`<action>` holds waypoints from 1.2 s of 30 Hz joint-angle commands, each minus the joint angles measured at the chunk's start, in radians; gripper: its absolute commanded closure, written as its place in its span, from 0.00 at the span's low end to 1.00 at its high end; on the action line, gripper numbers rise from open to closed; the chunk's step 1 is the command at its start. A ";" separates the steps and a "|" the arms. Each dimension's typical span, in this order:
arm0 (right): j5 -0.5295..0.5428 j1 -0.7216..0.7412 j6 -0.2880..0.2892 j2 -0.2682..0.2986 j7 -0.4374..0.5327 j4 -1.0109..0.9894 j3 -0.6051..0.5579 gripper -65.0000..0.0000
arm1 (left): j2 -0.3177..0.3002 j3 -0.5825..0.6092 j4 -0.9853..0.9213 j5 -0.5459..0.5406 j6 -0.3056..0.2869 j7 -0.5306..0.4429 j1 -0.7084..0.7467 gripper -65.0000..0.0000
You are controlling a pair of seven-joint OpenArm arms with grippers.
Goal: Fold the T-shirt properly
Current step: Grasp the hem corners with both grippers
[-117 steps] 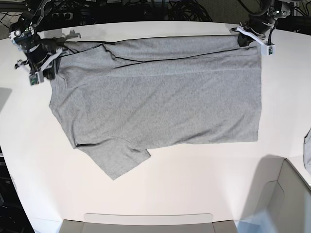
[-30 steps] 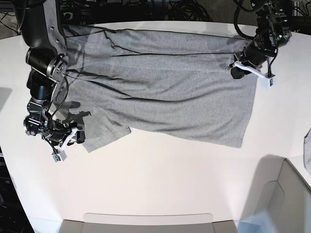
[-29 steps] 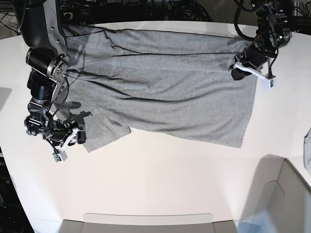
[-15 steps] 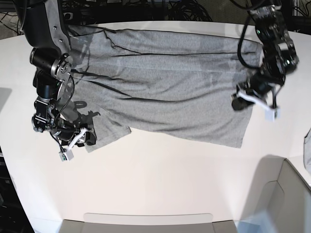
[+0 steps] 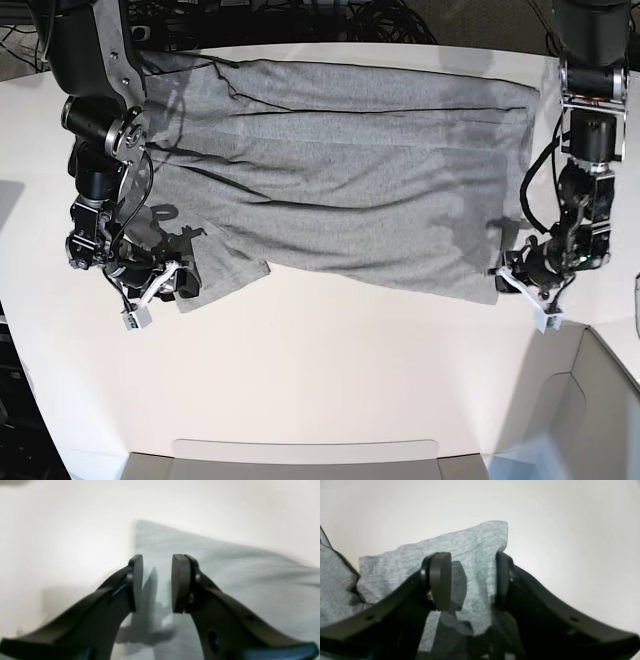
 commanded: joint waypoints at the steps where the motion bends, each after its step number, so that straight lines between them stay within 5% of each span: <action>1: -0.093 -0.014 0.012 0.004 -0.131 -0.014 -0.007 0.57 | -0.020 0.027 -0.032 -0.006 -0.076 -0.034 -0.048 0.69; 3: -0.093 -0.027 0.012 0.004 -0.131 -0.013 -0.006 0.57 | -0.016 0.039 -0.113 -0.001 -0.191 -0.057 -0.086 0.69; 10: -0.093 -0.033 0.012 0.004 -0.149 -0.011 -0.006 0.57 | -0.016 0.054 -0.290 0.000 -0.288 -0.171 -0.149 0.69; 29: -0.093 -0.031 0.012 0.003 -0.149 -0.011 -0.006 0.57 | 0.139 0.413 -0.733 0.000 -0.303 -0.439 -0.327 0.65; 32: -0.093 -0.033 0.012 0.003 -0.149 -0.011 -0.006 0.67 | 0.148 0.447 -0.770 0.000 -0.303 -0.447 -0.325 0.69; 36: -0.093 -0.027 0.012 0.001 -0.149 -0.011 -0.006 1.00 | 0.148 0.444 -0.807 -0.004 -0.296 -0.446 -0.324 0.96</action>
